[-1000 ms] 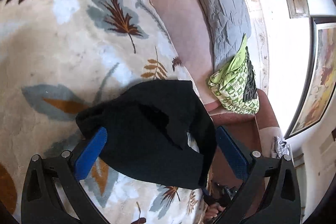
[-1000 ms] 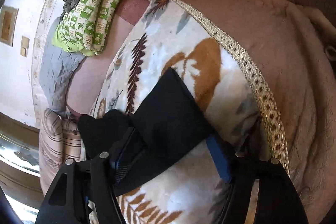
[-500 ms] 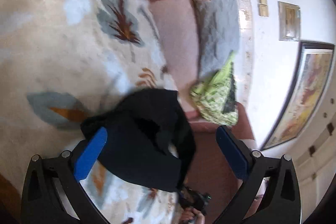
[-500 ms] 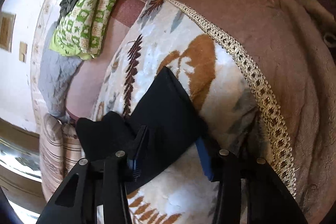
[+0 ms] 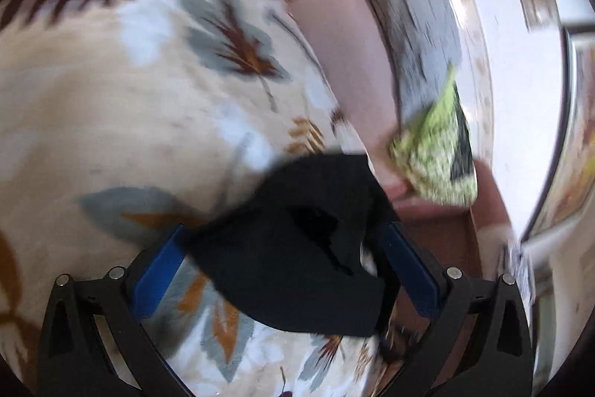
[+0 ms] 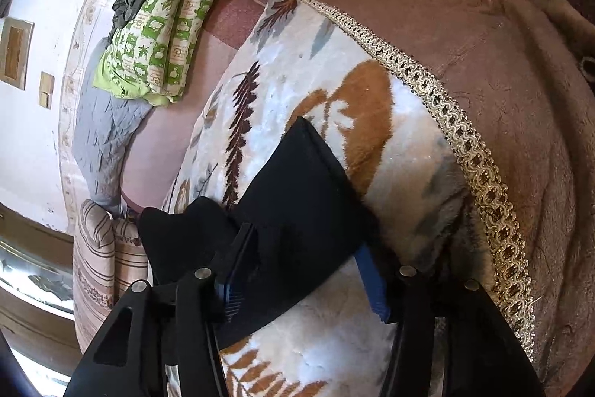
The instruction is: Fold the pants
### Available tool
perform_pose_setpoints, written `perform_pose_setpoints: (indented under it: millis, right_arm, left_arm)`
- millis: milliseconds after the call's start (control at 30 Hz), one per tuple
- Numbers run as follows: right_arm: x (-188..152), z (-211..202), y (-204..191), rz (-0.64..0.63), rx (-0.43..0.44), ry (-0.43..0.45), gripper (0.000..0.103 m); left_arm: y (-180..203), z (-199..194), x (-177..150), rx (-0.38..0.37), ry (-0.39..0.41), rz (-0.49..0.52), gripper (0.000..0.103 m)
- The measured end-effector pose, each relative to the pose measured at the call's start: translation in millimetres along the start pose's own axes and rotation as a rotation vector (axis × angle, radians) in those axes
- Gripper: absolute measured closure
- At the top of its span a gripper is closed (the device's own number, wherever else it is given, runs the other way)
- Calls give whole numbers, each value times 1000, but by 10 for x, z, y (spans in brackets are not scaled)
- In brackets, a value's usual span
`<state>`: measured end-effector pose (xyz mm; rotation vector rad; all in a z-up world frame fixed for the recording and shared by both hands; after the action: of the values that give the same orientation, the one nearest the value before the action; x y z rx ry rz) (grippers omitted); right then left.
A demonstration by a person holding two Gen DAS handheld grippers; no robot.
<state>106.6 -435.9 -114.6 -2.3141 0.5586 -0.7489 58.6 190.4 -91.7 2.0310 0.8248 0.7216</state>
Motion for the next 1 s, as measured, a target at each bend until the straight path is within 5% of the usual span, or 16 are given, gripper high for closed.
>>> perform_pose_setpoints:
  millis: [167, 233, 333, 433, 500, 533, 567, 733, 1000]
  right_arm:
    - [2, -4, 6, 4, 11, -2, 48]
    - [7, -5, 7, 8, 18, -4, 46]
    - [11, 4, -13, 11, 29, -10, 41]
    - [19, -1, -18, 21, 35, -8, 40]
    - [23, -13, -6, 30, 40, 4, 52]
    - [29, -18, 3, 23, 33, 7, 69]
    - [32, -14, 11, 4, 10, -1, 98]
    - [-20, -191, -14, -61, -46, -3, 100]
    - [-627, -467, -165, -217, 16, -239, 100]
  left_arm:
    - [162, 123, -11, 87, -56, 196, 6]
    - [197, 174, -33, 188, -94, 298, 25]
    - [174, 253, -77, 359, -137, 453, 68]
    - [137, 219, -64, 382, -139, 480, 95]
    - [175, 201, -86, 388, -129, 505, 97]
    - [214, 204, -118, 397, -127, 531, 97]
    - [270, 190, -158, 415, -118, 573, 98]
    - [431, -93, -250, 405, -108, 615, 98]
    - [-1, -914, -263, 389, -137, 469, 98]
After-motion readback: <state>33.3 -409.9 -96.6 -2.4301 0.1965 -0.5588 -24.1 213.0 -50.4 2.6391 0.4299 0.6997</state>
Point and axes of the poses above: each gripper's, at about its wrist camera, not at the fingertips, and z roughly the way its jaws point, y to its right, x to its top, the point moved 5 cm from there along z, roughly the way its jaws point, and after that the axes turned 4 degrees about -z, right-handed, at the moved point
